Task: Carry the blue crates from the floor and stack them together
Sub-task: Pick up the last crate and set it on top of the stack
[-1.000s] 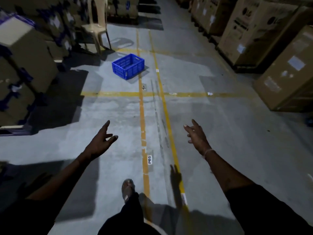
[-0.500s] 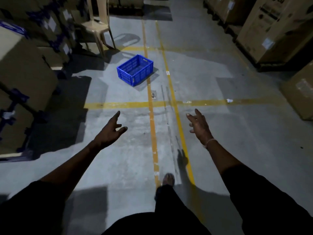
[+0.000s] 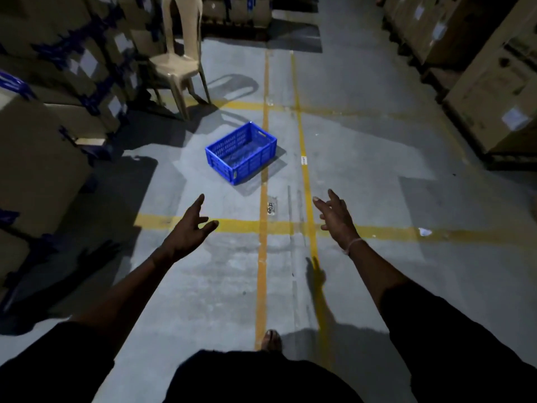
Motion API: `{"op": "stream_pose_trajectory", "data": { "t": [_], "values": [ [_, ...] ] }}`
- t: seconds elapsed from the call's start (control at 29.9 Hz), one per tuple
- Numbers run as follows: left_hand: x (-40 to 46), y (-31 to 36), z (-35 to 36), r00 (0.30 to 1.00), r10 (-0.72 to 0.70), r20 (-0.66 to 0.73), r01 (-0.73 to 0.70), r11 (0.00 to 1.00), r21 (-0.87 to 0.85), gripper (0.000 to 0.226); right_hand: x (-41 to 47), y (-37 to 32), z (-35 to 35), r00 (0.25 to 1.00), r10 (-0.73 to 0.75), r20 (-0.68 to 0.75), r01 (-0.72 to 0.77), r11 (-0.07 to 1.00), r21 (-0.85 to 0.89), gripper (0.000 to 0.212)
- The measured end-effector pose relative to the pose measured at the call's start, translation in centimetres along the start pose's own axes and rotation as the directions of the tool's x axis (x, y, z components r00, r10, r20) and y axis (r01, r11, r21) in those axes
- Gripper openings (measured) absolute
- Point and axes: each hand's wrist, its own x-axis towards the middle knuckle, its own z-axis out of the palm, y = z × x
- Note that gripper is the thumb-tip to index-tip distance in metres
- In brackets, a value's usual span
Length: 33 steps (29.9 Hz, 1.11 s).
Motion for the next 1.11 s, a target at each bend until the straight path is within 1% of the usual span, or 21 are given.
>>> {"op": "stream_pose_trajectory", "data": {
  "t": [0.1, 0.2, 0.44, 0.5, 0.64, 0.74, 0.87, 0.94, 1.11],
  "values": [
    [6.6, 1.7, -0.6, 1.000, -0.021, -0.012, 0.020, 0.999, -0.025, 0.085, 7.3, -3.6, 0.5, 0.999, -0.026, 0.023, 0.027, 0.999, -0.024, 0.096],
    [13.4, 2.3, -1.4, 0.999, -0.027, -0.028, 0.026, 0.999, -0.040, 0.086, 14.3, -6.8, 1.2, 0.997, -0.051, 0.049, 0.053, 0.998, -0.039, 0.097],
    [31.8, 1.9, -3.4, 0.997, -0.069, -0.046, 0.066, 0.995, -0.077, 0.086, 33.8, -11.8, 5.0, 0.995, -0.059, 0.079, 0.067, 0.993, -0.101, 0.100],
    [36.7, 1.7, -4.0, 0.997, -0.058, -0.054, 0.053, 0.995, -0.087, 0.085, 39.0, -13.3, 6.3, 0.994, -0.061, 0.087, 0.071, 0.989, -0.126, 0.100],
    [46.9, 1.3, -6.0, 0.996, -0.087, -0.036, 0.083, 0.991, -0.108, 0.082, 49.5, -17.1, 9.3, 0.994, -0.019, 0.109, 0.038, 0.984, -0.172, 0.097],
    [52.8, 1.7, -7.4, 0.992, -0.125, -0.014, 0.123, 0.988, -0.098, 0.082, 55.4, -19.8, 10.9, 0.993, -0.009, 0.114, 0.031, 0.981, -0.191, 0.097],
    [59.1, 1.9, -8.3, 0.992, -0.128, -0.009, 0.127, 0.990, -0.063, 0.082, 62.2, -22.0, 12.5, 0.991, 0.001, 0.131, 0.025, 0.980, -0.198, 0.097],
    [62.1, 1.4, -8.5, 0.988, -0.157, -0.007, 0.157, 0.986, -0.048, 0.083, 65.9, -22.5, 13.0, 0.990, 0.014, 0.143, 0.017, 0.977, -0.212, 0.097],
    [69.1, 0.1, -7.3, 0.971, -0.239, -0.022, 0.237, 0.969, -0.071, 0.084, 75.1, -22.3, 14.2, 0.976, 0.066, 0.205, -0.013, 0.969, -0.249, 0.099]
  ]
}}
